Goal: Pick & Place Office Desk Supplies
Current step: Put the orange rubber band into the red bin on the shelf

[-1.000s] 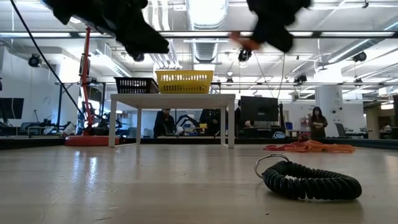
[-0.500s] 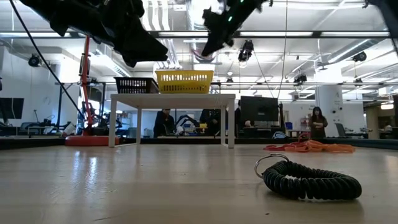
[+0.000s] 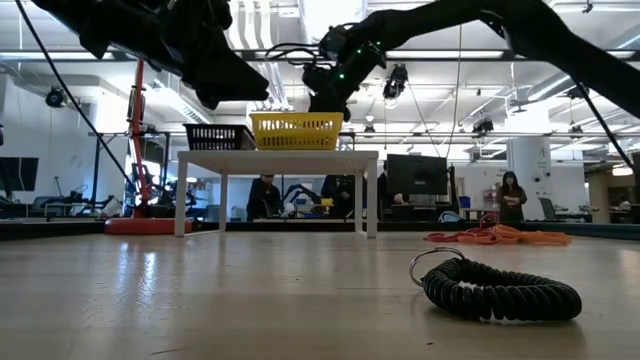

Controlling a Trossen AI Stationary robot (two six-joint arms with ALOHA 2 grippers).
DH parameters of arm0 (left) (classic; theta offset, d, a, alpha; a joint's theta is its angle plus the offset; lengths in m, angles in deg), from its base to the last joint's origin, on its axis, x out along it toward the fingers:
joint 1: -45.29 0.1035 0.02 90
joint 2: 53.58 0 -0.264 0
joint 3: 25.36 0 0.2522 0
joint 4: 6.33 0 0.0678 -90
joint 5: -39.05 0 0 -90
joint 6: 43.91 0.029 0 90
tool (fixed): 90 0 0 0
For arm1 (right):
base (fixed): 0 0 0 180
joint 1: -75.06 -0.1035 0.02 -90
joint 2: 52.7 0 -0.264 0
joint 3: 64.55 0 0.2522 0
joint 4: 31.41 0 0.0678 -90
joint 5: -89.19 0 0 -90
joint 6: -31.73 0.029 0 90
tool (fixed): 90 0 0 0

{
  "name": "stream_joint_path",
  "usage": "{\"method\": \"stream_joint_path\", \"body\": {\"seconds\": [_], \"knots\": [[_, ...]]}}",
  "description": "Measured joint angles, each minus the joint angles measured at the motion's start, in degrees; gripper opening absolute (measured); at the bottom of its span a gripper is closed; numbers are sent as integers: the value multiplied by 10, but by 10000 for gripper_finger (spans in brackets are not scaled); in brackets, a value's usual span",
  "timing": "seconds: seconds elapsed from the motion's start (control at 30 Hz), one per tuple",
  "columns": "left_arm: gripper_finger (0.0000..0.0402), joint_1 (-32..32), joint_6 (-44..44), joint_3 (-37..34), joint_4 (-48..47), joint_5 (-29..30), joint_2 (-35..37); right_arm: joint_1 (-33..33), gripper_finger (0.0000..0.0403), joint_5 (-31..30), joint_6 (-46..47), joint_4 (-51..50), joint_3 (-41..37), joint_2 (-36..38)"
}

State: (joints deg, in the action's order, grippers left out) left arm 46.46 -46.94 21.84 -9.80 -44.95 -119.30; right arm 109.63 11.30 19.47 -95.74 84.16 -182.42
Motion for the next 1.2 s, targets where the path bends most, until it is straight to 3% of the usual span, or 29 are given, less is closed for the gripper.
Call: {"method": "stream_joint_path", "body": {"seconds": [0.27, 0.43, 0.87, 1.2], "knots": [[168, 0, 0, 0, -12, 0, 0, 2, 122, -5, 14, -8, -9, 22], [168, 0, 0, 0, -14, 0, 0, 0, 154, -18, 19, -31, -8, 77], [168, 0, 0, 0, -15, 0, 0, -8, 135, -56, 9, -154, -42, 220], [168, 0, 0, 0, -15, 0, 0, -17, 121, -59, 39, -151, -183, 399]]}}
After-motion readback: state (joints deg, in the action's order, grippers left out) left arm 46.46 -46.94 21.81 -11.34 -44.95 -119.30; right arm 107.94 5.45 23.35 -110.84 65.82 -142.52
